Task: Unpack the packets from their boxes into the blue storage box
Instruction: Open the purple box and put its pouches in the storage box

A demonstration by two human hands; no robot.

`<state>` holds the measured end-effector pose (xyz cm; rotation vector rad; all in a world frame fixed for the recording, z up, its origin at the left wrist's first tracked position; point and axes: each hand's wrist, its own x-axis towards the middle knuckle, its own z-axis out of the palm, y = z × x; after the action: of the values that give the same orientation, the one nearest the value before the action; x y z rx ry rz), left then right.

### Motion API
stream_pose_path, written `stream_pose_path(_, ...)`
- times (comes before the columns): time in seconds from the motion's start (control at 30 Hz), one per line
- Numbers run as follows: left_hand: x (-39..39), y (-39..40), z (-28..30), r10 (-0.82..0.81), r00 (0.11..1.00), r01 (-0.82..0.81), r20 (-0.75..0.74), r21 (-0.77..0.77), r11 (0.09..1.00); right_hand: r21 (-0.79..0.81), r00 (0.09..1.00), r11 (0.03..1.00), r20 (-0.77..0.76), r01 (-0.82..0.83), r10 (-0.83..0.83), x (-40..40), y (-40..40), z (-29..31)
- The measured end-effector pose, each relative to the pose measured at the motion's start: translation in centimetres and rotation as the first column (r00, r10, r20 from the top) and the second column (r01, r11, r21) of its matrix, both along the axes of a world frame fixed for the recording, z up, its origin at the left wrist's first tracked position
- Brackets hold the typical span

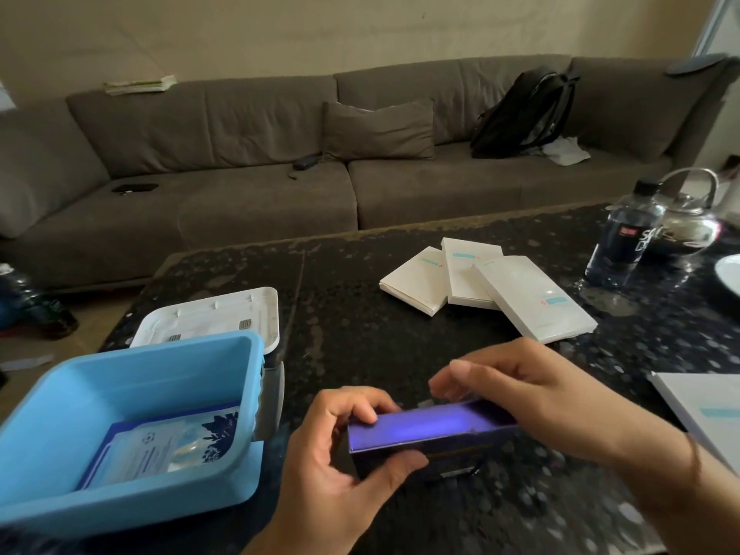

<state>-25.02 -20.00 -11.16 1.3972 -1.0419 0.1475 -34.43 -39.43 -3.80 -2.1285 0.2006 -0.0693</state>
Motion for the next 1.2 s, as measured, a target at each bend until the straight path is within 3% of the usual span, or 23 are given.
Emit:
stream_pose_path(0.17,-1.0,0.3,-1.3,0.009,0.997,0.001,-0.074,0.127,0.992,-0.153,0.982,0.97,0.004,-0.189,0.191,-1.6,1.1,0.3)
stream_pose_path(0.27,-1.5,0.4,-1.4,-0.086,0.983,0.111,-0.161,0.154,0.982,-0.158,0.983,0.972,0.045,-0.172,0.181,-2.5,1.6,0.1)
stream_pose_path(0.47,-1.8,0.5,-0.6,-0.097,0.992,0.113,-0.082,0.211,0.971,-0.068,0.975,0.989,0.17,-0.13,0.139,-3.3,2.0,-0.1)
stream_pose_path(0.6,-1.2,0.2,-0.4,-0.123,0.992,0.124,-0.017,0.21,0.97,-0.206,0.914,0.976,0.38,-0.064,0.141,-3.3,2.4,-0.8)
stream_pose_path(0.7,-0.9,0.0,0.0,-0.104,0.994,0.109,-0.032,0.27,0.957,-0.394,0.792,0.917,0.578,0.058,0.198,-3.1,2.7,-2.0)
stream_pose_path(0.8,-0.6,-0.2,0.2,-0.11,0.993,0.114,-0.031,0.306,0.945,-0.491,0.708,0.857,0.661,0.155,0.25,-3.1,2.7,-3.2)
stream_pose_path(0.9,-0.1,-0.3,0.4,-0.156,0.984,0.172,-0.084,0.255,0.952,-0.562,0.667,0.808,0.672,0.176,0.322,-2.8,1.9,-4.4)
stream_pose_path(1.03,0.9,-0.7,1.1,-0.227,0.957,0.266,-0.18,0.239,0.934,-0.72,0.604,0.643,0.641,0.26,0.473,-1.9,0.6,-5.7)
stream_pose_path(1.2,2.7,-1.7,1.3,-0.313,0.884,0.377,-0.348,0.133,0.917,-0.771,0.558,0.507,0.632,0.385,0.537,0.8,-0.8,-6.8)
